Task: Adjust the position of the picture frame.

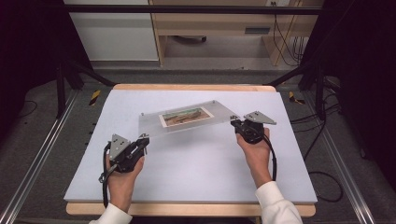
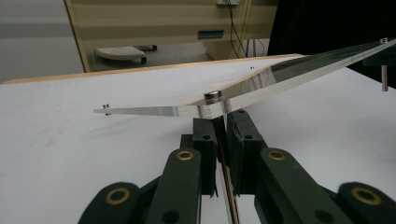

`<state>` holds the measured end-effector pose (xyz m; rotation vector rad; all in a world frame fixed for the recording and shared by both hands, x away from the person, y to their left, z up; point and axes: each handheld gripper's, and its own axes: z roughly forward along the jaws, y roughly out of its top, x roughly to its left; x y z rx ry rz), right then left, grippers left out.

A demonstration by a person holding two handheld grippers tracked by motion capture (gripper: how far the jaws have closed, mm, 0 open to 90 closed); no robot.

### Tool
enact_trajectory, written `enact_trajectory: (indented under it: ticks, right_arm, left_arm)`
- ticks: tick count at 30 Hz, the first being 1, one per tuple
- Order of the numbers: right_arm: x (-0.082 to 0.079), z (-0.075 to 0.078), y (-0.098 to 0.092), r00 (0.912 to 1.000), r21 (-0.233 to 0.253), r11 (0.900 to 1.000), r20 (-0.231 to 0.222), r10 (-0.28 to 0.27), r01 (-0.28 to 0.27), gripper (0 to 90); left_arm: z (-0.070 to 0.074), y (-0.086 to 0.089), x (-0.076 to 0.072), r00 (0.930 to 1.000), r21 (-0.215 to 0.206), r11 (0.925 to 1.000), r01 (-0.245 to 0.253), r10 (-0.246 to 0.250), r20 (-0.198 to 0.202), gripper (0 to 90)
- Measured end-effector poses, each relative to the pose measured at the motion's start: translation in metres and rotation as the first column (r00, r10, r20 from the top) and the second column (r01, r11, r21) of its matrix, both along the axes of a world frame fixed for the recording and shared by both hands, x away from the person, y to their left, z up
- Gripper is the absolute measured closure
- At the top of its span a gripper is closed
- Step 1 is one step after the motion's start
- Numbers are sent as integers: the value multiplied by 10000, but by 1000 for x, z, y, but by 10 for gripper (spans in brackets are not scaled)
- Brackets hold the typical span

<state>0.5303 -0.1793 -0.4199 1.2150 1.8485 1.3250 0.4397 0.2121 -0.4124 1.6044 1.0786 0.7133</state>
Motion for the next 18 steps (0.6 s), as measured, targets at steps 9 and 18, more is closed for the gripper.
enact_trajectory:
  ticks: [9, 18]
  right_arm:
    - [-10, -1, -24, 9992, 100, 9992, 18, -389, 389, 856]
    - [-21, -1, -34, 9981, 140, 9980, 100, -616, 614, 855]
  left_arm:
    - [-2, -18, 8, 9992, -70, 9992, 390, -390, 22, 818]
    - [-3, -24, 12, 9981, -75, 9981, 616, -616, -6, 818]
